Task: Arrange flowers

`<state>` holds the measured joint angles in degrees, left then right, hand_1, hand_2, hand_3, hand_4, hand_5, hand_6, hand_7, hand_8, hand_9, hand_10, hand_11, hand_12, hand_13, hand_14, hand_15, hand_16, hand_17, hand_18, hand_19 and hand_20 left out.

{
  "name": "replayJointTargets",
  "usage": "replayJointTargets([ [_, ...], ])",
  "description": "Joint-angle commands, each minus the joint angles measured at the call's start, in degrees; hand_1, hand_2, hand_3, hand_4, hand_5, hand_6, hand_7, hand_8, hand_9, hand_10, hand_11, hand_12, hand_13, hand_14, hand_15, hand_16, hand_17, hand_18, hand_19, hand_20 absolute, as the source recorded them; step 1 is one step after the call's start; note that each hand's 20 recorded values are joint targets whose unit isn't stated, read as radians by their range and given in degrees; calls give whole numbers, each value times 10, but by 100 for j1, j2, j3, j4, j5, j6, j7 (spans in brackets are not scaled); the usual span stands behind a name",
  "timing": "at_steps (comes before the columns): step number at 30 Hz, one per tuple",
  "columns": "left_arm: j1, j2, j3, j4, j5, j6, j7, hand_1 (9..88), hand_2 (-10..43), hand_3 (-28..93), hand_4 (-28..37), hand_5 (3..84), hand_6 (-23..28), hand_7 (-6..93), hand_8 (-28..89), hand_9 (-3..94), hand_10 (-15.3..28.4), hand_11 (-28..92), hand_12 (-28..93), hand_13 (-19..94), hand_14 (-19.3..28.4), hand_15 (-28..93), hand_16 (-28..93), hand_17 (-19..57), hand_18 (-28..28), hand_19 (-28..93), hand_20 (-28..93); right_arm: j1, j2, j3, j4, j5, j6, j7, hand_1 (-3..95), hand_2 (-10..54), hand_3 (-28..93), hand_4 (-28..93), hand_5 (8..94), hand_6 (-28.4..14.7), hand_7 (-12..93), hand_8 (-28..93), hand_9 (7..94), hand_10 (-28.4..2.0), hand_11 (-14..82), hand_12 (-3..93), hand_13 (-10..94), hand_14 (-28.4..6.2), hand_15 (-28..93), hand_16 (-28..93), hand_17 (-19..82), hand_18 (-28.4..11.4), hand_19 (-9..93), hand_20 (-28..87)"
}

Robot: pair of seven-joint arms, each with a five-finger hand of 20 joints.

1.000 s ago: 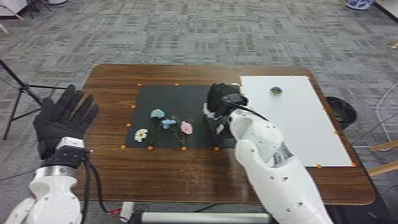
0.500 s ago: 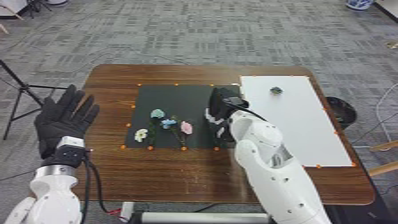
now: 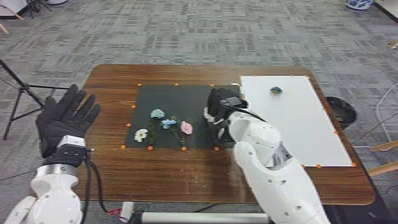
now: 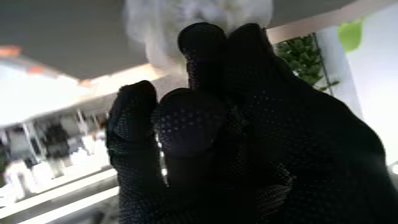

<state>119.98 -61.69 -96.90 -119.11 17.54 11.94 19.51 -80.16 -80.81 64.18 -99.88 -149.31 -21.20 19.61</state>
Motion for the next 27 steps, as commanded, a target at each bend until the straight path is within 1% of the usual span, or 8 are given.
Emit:
replayJointTargets([
  [1,0,7,58,-2,183,190,55,252,177,675,-283,387,72,137,-114,322,132,186,63,263,147,250,-44,-66,145,362,85,2,52,-56,-105,176,18,-8,590,-95,706,-279,698,4,185,-26,808,-80,279,558,761,-54,680,379,404,-203,816,391],
  [3,-13,6,65,7,195,216,42,252,178,675,-283,388,72,137,-113,324,131,189,64,264,147,252,-44,-66,145,364,86,-9,66,-53,-145,213,-42,-11,589,-95,705,-280,698,4,183,-29,809,-81,286,560,761,-55,682,377,403,-203,817,391],
  [8,-17,11,56,5,192,189,14,251,178,677,-283,390,72,138,-113,324,131,192,62,264,147,257,-47,-67,145,367,86,-41,80,-41,-240,257,-76,-44,588,-95,704,-281,695,5,174,-39,808,-79,295,564,762,-56,685,374,404,-205,820,391],
  [12,-6,22,46,10,204,211,8,252,178,677,-283,392,70,142,-113,325,131,193,62,264,147,259,-48,-66,145,368,85,-57,85,-33,-314,177,-151,-114,583,-95,707,-282,657,14,156,-122,798,-82,338,592,755,-65,725,383,406,-209,827,392],
  [16,13,26,52,2,191,190,-6,255,177,677,-283,394,66,147,-115,324,131,194,61,265,147,263,-49,-67,145,373,86,-75,102,-31,-345,225,-210,-76,582,-95,702,-282,642,16,149,-125,792,-80,377,613,751,-73,758,399,410,-211,834,392],
  [18,18,22,52,-2,200,196,-6,256,177,677,-283,394,65,149,-116,324,131,194,61,265,147,264,-49,-67,145,375,87,-86,93,-20,-351,175,-259,-136,577,-95,707,-282,639,16,145,-123,787,-83,410,596,753,-76,769,403,411,-212,836,392],
  [24,-19,37,78,10,178,184,-5,256,177,677,-283,397,62,154,-118,323,131,196,62,265,145,266,-51,-66,144,374,84,-69,78,5,-368,134,-318,-168,563,-95,716,-283,632,15,143,-122,783,-86,438,590,755,-79,779,414,412,-213,839,392],
  [27,-37,36,85,19,162,188,4,257,177,676,-283,397,62,156,-119,322,131,196,62,265,145,266,-52,-66,143,373,84,-30,124,126,-396,202,-101,-64,550,-95,720,-282,624,8,138,-120,776,-88,446,580,753,-79,778,421,411,-213,839,391],
])
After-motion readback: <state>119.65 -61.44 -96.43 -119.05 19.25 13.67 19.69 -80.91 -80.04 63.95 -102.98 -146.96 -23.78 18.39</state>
